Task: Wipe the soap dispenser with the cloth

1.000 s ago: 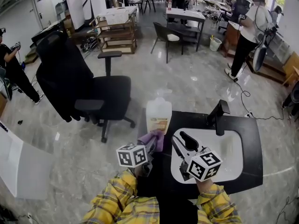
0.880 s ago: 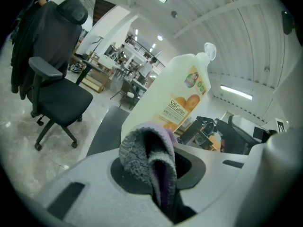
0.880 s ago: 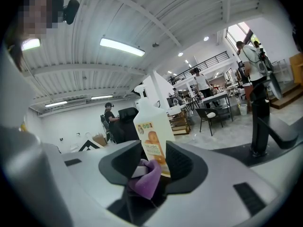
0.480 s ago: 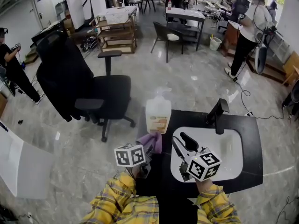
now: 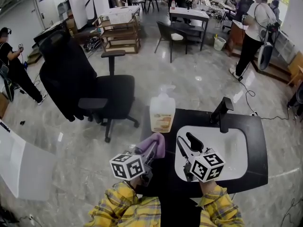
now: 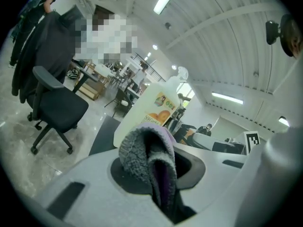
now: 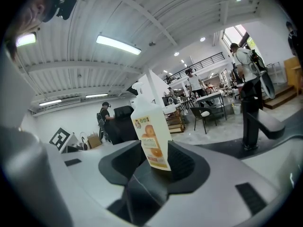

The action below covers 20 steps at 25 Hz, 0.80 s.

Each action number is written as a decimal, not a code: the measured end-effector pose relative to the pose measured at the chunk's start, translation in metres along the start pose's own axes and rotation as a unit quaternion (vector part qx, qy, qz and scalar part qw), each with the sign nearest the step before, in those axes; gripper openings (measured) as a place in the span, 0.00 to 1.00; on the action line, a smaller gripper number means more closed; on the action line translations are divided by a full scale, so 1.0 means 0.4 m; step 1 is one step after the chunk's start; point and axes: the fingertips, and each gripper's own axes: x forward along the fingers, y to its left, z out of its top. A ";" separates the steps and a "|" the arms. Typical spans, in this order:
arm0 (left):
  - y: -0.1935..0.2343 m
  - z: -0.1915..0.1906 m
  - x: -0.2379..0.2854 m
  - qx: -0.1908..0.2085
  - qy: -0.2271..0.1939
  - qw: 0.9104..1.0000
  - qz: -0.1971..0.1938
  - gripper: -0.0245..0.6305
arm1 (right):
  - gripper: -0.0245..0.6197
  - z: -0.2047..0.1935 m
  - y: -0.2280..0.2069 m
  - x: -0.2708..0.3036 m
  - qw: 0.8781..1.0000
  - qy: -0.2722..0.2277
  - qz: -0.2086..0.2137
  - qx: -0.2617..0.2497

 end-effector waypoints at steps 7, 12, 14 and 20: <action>-0.024 0.034 -0.068 0.073 -0.044 0.996 0.016 0.11 | 0.29 -0.016 0.000 -0.022 1.000 -0.008 -0.013 0.020; -0.020 0.055 -0.098 0.105 -0.063 0.992 0.032 0.11 | 0.33 -0.034 0.017 -0.029 0.999 -0.001 0.006 0.032; -0.018 0.060 -0.108 0.114 -0.068 0.991 0.035 0.11 | 0.33 -0.048 0.032 -0.031 0.999 0.010 0.022 0.034; -0.008 0.057 -0.134 0.129 -0.068 0.988 0.046 0.11 | 0.24 -0.093 0.060 -0.049 0.998 0.041 0.035 0.024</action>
